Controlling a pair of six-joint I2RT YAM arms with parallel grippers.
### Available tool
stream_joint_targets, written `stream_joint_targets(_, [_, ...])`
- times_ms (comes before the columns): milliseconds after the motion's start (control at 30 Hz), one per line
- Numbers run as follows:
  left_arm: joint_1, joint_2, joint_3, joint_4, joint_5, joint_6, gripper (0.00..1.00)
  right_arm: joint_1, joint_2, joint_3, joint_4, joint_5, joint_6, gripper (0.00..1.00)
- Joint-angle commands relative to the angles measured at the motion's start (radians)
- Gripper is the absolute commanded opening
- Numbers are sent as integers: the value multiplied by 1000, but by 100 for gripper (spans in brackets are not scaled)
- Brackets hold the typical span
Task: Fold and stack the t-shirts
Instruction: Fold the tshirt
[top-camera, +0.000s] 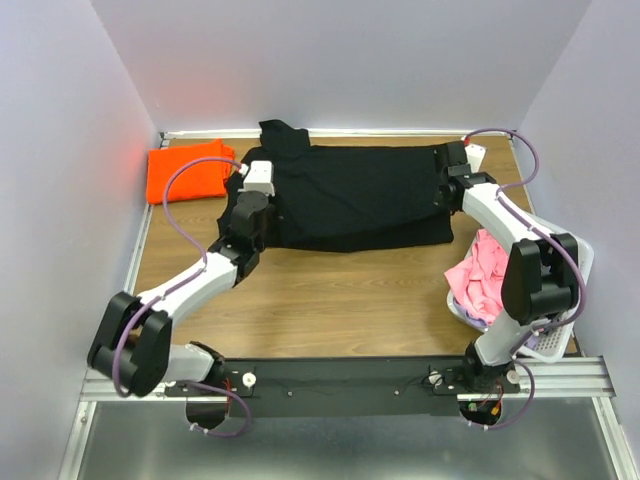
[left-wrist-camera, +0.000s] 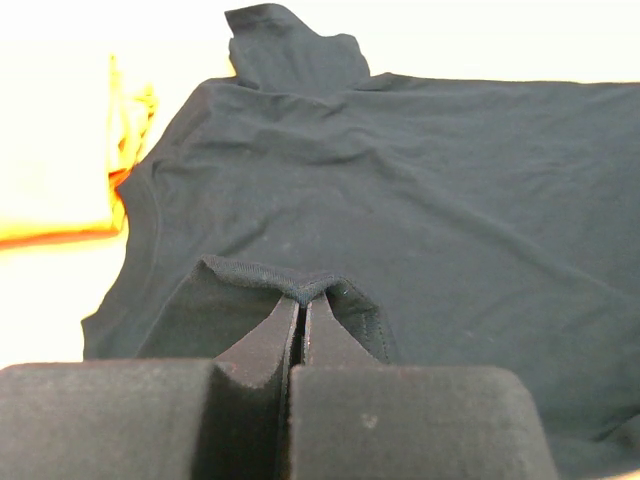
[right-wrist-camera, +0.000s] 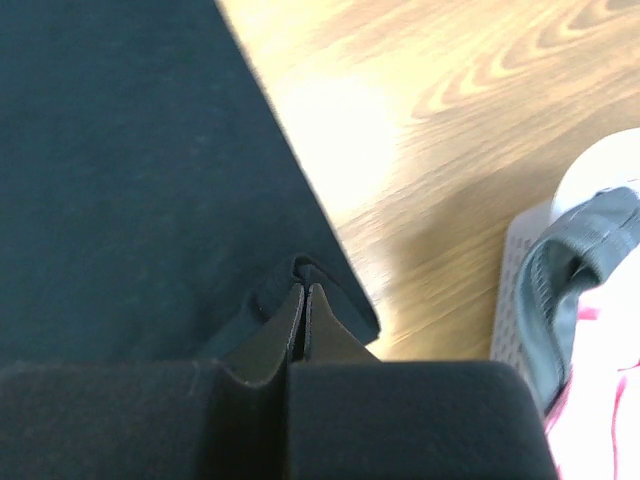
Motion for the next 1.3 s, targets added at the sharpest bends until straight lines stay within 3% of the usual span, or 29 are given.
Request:
stream_joint_targets(0, [42, 81, 84, 70, 79, 52, 0, -50, 54, 50, 16, 14, -23, 1])
stream_joint_targets(433, [146, 335, 301, 23, 185, 71, 0, -91, 227, 175, 22, -19, -52, 1])
stream_joint_targets(933, [194, 444, 404, -59, 191, 52, 0, -97, 307, 274, 19, -38, -69, 2])
stream_joint_targets(967, [198, 458, 420, -70, 195, 48, 0, -97, 310, 282, 20, -43, -72, 6])
stream_joint_targets(1000, [208, 489, 436, -94, 197, 33, 2, -97, 314, 291, 20, -48, -75, 22])
stream_joint_targets(1033, [211, 503, 471, -105, 196, 28, 29, -97, 316, 300, 20, -55, -81, 33])
stream_joint_targets(1100, [215, 529, 496, -111, 182, 19, 53, -99, 314, 332, 19, -69, -90, 56])
stream_joint_targets(1133, [217, 532, 513, -114, 167, 10, 61, -99, 311, 343, 20, -78, -93, 75])
stream_joint_targets(1267, [218, 512, 523, -122, 140, -12, 66, -97, 256, 353, 22, -106, -107, 89])
